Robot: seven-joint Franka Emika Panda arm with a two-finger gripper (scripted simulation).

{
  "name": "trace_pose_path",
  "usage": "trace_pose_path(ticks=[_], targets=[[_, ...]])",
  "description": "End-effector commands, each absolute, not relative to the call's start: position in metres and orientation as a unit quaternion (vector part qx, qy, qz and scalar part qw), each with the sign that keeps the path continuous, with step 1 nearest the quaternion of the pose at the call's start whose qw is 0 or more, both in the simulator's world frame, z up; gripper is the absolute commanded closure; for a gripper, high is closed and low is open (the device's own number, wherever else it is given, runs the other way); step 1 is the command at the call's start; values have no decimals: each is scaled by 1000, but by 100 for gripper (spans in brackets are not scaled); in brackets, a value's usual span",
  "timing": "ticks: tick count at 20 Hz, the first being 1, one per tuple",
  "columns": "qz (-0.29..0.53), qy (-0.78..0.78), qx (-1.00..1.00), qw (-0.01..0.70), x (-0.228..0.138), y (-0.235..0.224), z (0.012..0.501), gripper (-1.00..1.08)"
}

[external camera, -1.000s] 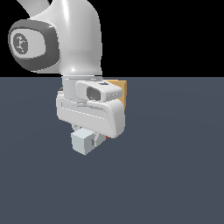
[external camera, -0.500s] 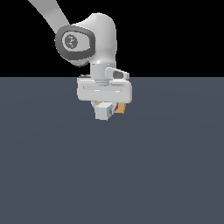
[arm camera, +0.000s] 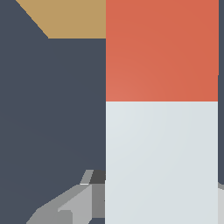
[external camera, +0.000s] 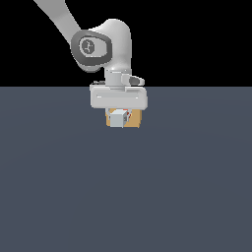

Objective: Insert the peg into the horizontal hole in a box.

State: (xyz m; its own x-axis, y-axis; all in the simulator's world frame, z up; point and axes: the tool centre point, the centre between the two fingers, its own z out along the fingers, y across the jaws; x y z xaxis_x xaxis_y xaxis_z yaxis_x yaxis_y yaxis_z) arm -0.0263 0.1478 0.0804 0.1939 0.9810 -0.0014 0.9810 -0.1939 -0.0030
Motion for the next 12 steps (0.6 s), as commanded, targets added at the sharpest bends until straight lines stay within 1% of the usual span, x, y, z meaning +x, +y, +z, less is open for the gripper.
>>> trace_pose_path(ticks=[1, 8, 12], targets=[[1, -635, -773, 1, -26, 148, 80, 108], [1, -636, -772, 0, -25, 147, 82, 108], [1, -636, -772, 0, -23, 158, 82, 108]])
